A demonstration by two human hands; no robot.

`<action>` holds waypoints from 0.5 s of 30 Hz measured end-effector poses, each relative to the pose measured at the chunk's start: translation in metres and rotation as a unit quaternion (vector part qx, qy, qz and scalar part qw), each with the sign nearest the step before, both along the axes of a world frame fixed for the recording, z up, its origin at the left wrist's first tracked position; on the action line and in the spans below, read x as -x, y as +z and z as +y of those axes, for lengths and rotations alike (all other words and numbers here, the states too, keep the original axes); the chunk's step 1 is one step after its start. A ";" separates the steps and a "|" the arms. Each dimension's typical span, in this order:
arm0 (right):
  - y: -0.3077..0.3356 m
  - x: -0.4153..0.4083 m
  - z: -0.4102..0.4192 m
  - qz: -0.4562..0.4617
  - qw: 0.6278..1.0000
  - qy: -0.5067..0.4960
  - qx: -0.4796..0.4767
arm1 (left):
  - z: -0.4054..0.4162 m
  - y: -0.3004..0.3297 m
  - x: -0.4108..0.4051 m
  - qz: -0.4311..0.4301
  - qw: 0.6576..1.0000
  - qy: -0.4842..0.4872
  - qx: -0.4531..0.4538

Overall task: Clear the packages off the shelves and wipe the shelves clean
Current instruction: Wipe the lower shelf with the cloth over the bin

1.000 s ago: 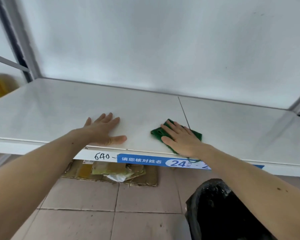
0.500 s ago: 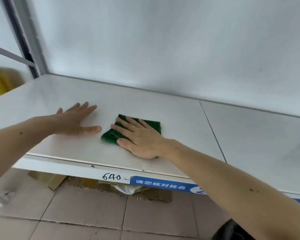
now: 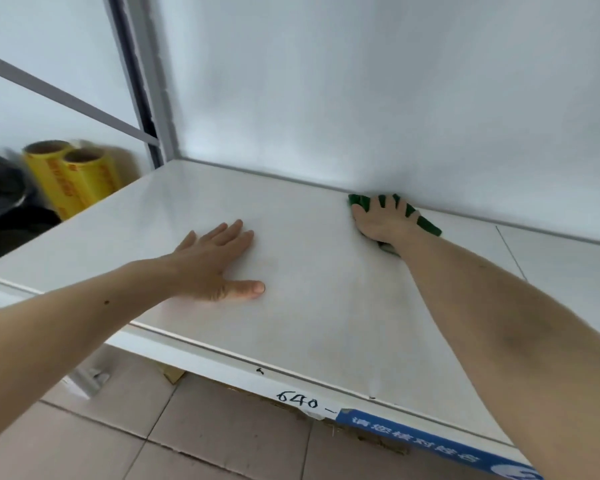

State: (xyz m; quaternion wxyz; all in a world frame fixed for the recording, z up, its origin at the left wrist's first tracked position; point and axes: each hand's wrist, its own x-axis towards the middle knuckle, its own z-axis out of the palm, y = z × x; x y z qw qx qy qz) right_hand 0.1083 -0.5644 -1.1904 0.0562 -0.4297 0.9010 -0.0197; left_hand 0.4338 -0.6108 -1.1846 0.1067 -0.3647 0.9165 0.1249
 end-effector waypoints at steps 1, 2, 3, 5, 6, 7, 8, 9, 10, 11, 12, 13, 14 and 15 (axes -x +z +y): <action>0.000 -0.018 -0.016 0.000 0.999 0.035 -0.002 | 0.000 0.000 -0.002 0.004 1.000 0.003 0.001; 0.002 -0.039 -0.031 -0.002 0.997 0.082 -0.004 | -0.001 0.001 -0.007 0.005 1.000 0.008 0.005; 0.004 -0.057 -0.041 -0.010 0.991 0.134 -0.008 | -0.002 0.003 -0.011 0.003 1.000 0.012 0.007; 0.005 -0.094 -0.042 -0.028 0.971 0.237 -0.022 | -0.003 0.008 -0.022 -0.008 1.000 0.027 0.010; 0.005 -0.110 -0.033 -0.025 0.959 0.282 -0.026 | -0.005 0.010 -0.028 -0.011 0.999 0.038 0.010; 0.004 -0.123 -0.016 -0.017 0.946 0.324 -0.027 | -0.006 0.012 -0.034 -0.010 0.999 0.049 0.006; 0.002 -0.135 0.005 -0.012 0.931 0.363 -0.026 | -0.008 0.012 -0.041 -0.008 0.998 0.060 -0.001; 0.002 -0.144 0.031 -0.011 0.916 0.400 -0.026 | -0.008 0.013 -0.045 -0.007 0.997 0.070 -0.008; 0.002 -0.153 0.059 -0.015 0.899 0.437 -0.029 | -0.009 0.013 -0.051 -0.012 0.997 0.078 -0.014; 0.002 -0.158 0.088 -0.021 0.883 0.467 -0.033 | -0.009 0.012 -0.055 -0.022 0.996 0.083 -0.018; 0.003 -0.160 0.116 -0.023 0.872 0.487 -0.037 | -0.008 0.012 -0.058 -0.037 0.996 0.084 -0.017; 0.005 -0.156 0.139 -0.025 0.866 0.498 -0.039 | -0.007 0.013 -0.062 -0.053 0.995 0.082 -0.015; 0.007 -0.148 0.158 -0.023 0.865 0.499 -0.041 | -0.007 0.013 -0.065 -0.065 0.995 0.079 -0.014; 0.009 -0.136 0.170 -0.015 0.869 0.492 -0.043 | -0.007 0.013 -0.068 -0.071 0.994 0.076 -0.014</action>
